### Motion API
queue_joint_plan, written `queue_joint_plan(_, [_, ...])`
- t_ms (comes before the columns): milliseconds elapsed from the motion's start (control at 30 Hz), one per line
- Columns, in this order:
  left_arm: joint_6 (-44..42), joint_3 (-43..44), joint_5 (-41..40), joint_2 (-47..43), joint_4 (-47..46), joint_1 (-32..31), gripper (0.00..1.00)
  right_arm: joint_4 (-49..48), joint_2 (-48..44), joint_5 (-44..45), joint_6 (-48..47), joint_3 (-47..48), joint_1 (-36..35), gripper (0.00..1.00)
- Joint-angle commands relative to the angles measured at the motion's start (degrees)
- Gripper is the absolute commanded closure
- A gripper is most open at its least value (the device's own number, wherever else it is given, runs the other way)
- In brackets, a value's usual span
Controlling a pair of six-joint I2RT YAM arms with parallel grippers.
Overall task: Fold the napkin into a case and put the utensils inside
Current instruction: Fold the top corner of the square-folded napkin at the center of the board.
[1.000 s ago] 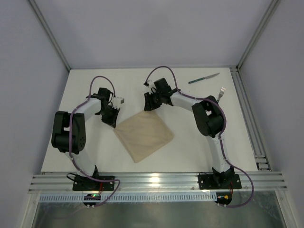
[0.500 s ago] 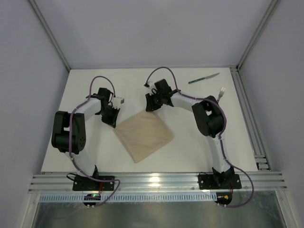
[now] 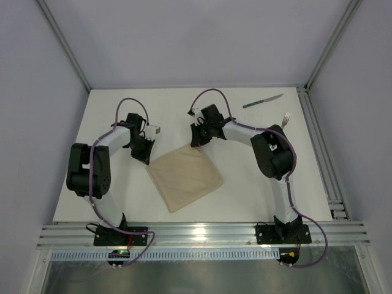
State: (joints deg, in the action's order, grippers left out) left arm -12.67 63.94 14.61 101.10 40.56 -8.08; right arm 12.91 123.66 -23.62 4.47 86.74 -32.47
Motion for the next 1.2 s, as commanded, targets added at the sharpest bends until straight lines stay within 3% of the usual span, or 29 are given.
queue_joint_plan(0, [-0.96, 0.74, 0.42, -2.22, 0.22, 0.08, 0.98, -0.43, -5.44, 0.06, 0.54, -1.31, -0.23, 0.94])
queue_joint_plan(200, [-1.04, 0.66, 0.16, -2.31, 0.4, 0.08, 0.98, -0.78, -7.02, -0.29, 0.45, -1.92, -0.49, 0.83])
queue_joint_plan(233, [-1.04, 0.66, 0.15, -2.4, 0.4, 0.08, 0.98, -0.69, -7.11, -0.38, 0.45, -2.1, -0.66, 0.76])
queue_joint_plan(733, [-1.31, 0.57, 0.16, -2.75, 0.49, 0.08, 0.99, 0.98, -5.71, 1.12, -0.43, -3.95, -0.67, 0.69])
queue_joint_plan(767, [-1.31, 0.57, 0.15, -2.84, 0.49, 0.08, 0.99, 0.98, -5.79, 0.77, -0.34, -3.95, -0.67, 0.7])
queue_joint_plan(933, [-1.31, 0.75, 0.15, -3.01, 0.58, 0.08, 1.0, 0.89, -6.67, -0.11, -0.43, -4.03, -0.67, 0.96])
queue_joint_plan(1167, [-1.92, 0.75, -0.29, -4.07, 1.19, 0.08, 0.99, 0.02, -11.85, -1.26, -1.04, -7.89, -2.68, 0.96])
